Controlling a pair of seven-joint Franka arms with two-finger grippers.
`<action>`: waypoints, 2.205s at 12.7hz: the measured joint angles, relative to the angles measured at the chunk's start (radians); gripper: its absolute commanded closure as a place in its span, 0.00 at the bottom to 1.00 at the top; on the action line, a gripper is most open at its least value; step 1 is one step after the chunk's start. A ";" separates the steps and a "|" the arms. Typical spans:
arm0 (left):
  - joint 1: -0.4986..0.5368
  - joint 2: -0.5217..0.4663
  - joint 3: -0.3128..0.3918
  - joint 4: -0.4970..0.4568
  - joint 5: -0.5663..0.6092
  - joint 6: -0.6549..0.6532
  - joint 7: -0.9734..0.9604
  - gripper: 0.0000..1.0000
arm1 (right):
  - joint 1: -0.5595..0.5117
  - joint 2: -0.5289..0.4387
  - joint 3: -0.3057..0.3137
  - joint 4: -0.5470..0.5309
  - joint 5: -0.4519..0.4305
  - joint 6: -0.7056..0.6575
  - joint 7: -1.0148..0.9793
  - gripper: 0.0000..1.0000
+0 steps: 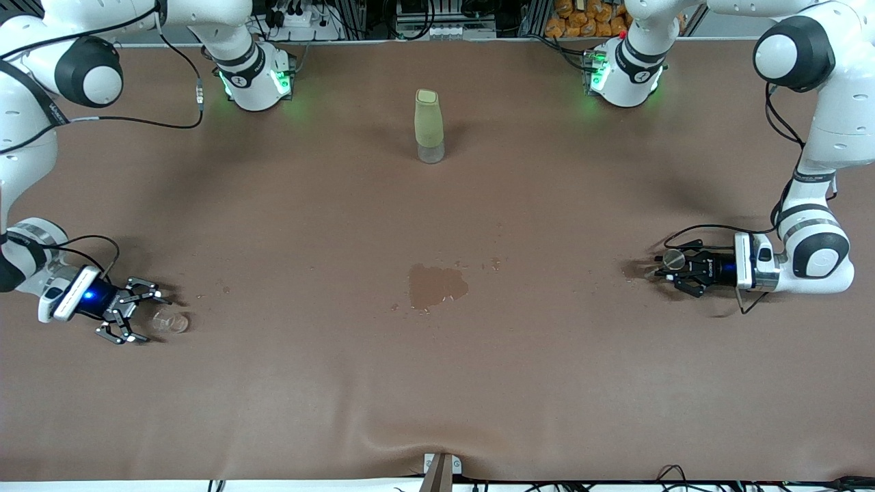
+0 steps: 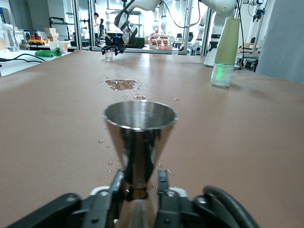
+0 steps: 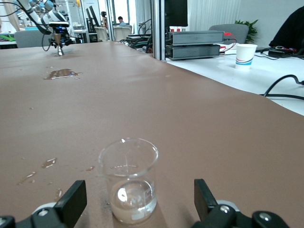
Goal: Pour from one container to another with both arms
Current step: 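Close the right gripper on the beaker while the left gripper grips the jigger, then lift the beaker with the right gripper while the left gripper lifts the jigger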
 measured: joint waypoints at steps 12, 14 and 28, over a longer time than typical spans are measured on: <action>0.001 -0.008 -0.067 0.055 -0.004 -0.010 -0.104 1.00 | 0.047 0.033 0.008 0.001 0.055 0.020 -0.002 0.00; -0.018 -0.019 -0.085 0.063 0.000 -0.010 -0.158 1.00 | 0.053 0.038 0.008 0.001 0.057 0.020 -0.002 0.00; -0.104 -0.049 -0.229 0.115 -0.014 0.036 -0.309 1.00 | 0.063 0.057 0.019 0.003 0.075 0.019 -0.040 1.00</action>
